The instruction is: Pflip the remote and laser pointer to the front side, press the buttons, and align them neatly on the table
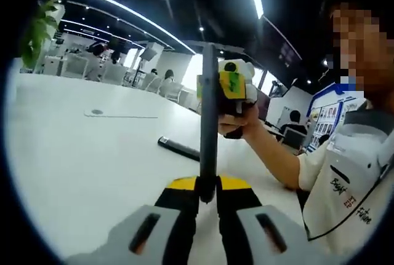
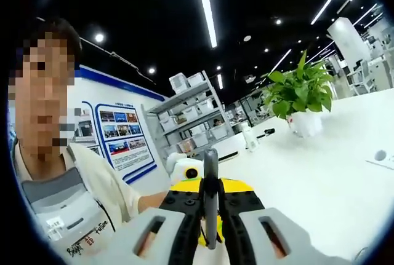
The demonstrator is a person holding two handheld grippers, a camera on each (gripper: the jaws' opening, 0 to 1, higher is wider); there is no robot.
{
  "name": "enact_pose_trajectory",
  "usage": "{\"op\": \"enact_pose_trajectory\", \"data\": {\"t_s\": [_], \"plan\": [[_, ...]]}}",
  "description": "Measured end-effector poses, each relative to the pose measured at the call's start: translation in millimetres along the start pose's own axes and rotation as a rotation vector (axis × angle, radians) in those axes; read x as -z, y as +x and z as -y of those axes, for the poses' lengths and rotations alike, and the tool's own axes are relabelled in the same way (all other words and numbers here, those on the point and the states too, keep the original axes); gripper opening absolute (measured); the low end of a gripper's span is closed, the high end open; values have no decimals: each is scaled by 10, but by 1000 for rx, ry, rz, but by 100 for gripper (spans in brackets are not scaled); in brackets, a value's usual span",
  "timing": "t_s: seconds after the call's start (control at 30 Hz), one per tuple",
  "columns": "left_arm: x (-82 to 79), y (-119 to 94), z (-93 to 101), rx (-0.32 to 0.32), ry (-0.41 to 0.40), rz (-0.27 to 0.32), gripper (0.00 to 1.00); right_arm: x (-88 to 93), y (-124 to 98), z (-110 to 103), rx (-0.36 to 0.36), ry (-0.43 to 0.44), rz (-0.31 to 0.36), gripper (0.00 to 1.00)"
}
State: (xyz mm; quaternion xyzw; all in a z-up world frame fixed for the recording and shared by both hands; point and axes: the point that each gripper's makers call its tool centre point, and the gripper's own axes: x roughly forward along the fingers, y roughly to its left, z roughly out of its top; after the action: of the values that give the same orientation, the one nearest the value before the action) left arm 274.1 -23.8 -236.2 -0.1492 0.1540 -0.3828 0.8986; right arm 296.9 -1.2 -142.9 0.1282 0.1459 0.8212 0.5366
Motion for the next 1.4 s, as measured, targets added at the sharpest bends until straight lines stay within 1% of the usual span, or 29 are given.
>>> {"op": "enact_pose_trajectory", "data": {"t_s": [0.13, 0.27, 0.3, 0.33, 0.43, 0.53, 0.57, 0.67, 0.7, 0.8, 0.83, 0.97, 1.07, 1.17, 1.27, 1.33, 1.4], "plan": [[15, 2, -31, -24, 15, -3, 14, 21, 19, -66, -1, -19, -4, 12], [35, 6, -21, -32, 19, -13, 21, -3, 14, -85, -11, -22, 3, 12], [51, 5, -33, -44, 42, -26, 22, -19, 8, -87, -13, -22, 7, 12], [64, 5, -43, -52, 51, -36, 22, -27, 5, -91, -14, -23, 9, 12], [70, 3, -48, -55, 53, -42, 24, -32, 2, -88, -13, -25, 8, 12], [72, 2, -51, -55, 57, -46, 32, -38, -3, -80, -11, -28, 6, 12], [51, 5, -43, -52, 62, -42, 34, -46, -7, -87, -14, -29, 8, 12], [33, 8, -48, -58, 75, -37, 38, -49, -14, -81, -13, -31, 5, 12], [40, 7, -65, -69, 103, -50, 39, -47, -14, -80, -12, -33, 4, 12], [57, 5, -78, -78, 128, -63, 42, -48, -15, -82, -12, -33, 6, 12], [84, -10, -106, -98, 145, -83, 45, -41, -21, -65, -8, -25, 7, 12], [67, -29, -143, -118, 149, -73, 48, -21, -11, -76, -8, -21, 5, 12], [64, -40, -141, -119, 162, -75, 48, -10, -2, -90, -7, -23, 3, 12], [70, -49, -124, -117, 193, -83, 50, -15, -5, -89, -3, -18, 7, 12], [81, -65, -144, -138, 232, -96, 53, -24, -20, -87, -3, -12, 13, 12], [84, -83, -178, -155, 235, -105, 53, -32, -29, -82, -2, -9, 17, 12], [75, -92, -186, -159, 241, -101, 53, -40, -38, -85, -5, -5, 23, 12]]}}
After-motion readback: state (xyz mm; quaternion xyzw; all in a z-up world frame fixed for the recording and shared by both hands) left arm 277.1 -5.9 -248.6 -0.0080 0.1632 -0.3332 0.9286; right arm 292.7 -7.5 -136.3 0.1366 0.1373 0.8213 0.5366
